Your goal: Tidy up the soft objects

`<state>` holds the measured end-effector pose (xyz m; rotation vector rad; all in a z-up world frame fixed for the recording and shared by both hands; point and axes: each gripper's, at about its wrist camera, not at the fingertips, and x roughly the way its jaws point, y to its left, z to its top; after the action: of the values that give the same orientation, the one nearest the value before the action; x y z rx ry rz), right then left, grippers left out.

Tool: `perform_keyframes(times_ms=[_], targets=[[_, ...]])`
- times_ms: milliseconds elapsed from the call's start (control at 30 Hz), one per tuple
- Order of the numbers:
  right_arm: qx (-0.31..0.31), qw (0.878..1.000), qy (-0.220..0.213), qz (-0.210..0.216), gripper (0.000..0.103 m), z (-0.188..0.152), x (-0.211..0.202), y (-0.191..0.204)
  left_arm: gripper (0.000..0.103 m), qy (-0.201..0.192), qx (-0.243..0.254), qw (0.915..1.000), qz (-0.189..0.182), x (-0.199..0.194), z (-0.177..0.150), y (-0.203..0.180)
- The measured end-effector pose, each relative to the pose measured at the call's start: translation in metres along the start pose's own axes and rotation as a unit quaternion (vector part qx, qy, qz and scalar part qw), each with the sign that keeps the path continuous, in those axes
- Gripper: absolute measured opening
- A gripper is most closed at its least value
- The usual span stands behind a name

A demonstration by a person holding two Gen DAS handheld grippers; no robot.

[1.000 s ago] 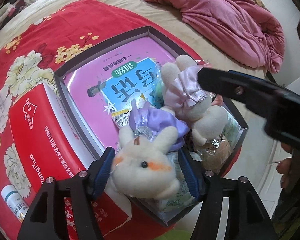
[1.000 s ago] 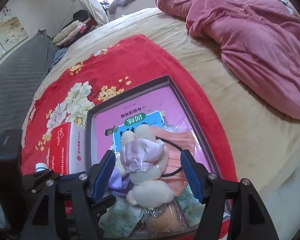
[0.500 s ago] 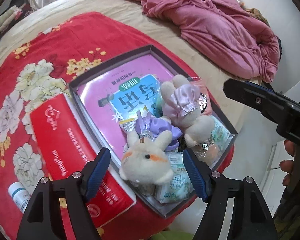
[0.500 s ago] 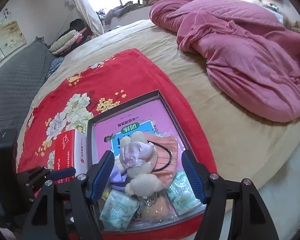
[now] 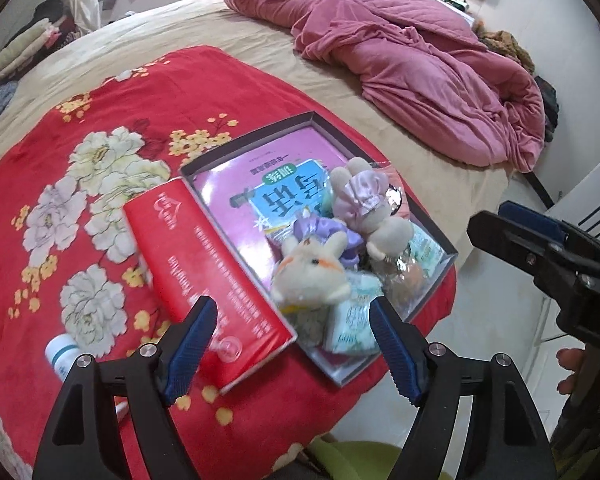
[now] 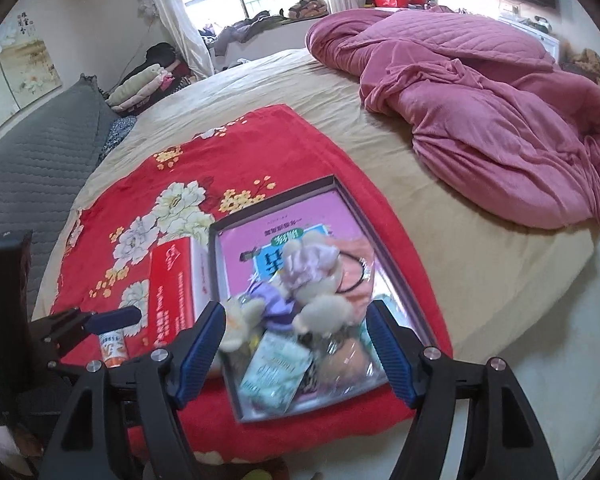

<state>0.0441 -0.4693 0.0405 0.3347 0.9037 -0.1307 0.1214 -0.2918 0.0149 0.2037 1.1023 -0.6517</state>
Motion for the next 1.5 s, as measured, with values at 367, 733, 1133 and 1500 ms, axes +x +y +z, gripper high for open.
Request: perform_keyframes(times_ms=[367,733,1133,1500], targets=[[0.012,1.0,0.003,-0.013,0.073,-0.037,-0.022,0.026,0.08,-0.018,-0.017,0.9997,0.009,-0.032,-0.035,0.019],[0.019,0.999,-0.025,-0.039,0.073,-0.056,-0.037,0.047,0.08,-0.045,-0.036,0.9979,0.03,-0.065,-0.063,0.037],[0.019,0.998,-0.034,-0.047,0.075,-0.073,-0.051,0.065,0.08,-0.059,-0.05,0.9961,0.042,-0.085,-0.09,0.048],[0.024,0.997,-0.045,-0.055,0.076,-0.089,-0.067,0.073,0.08,-0.063,-0.057,0.9952,0.048,-0.095,-0.106,0.044]])
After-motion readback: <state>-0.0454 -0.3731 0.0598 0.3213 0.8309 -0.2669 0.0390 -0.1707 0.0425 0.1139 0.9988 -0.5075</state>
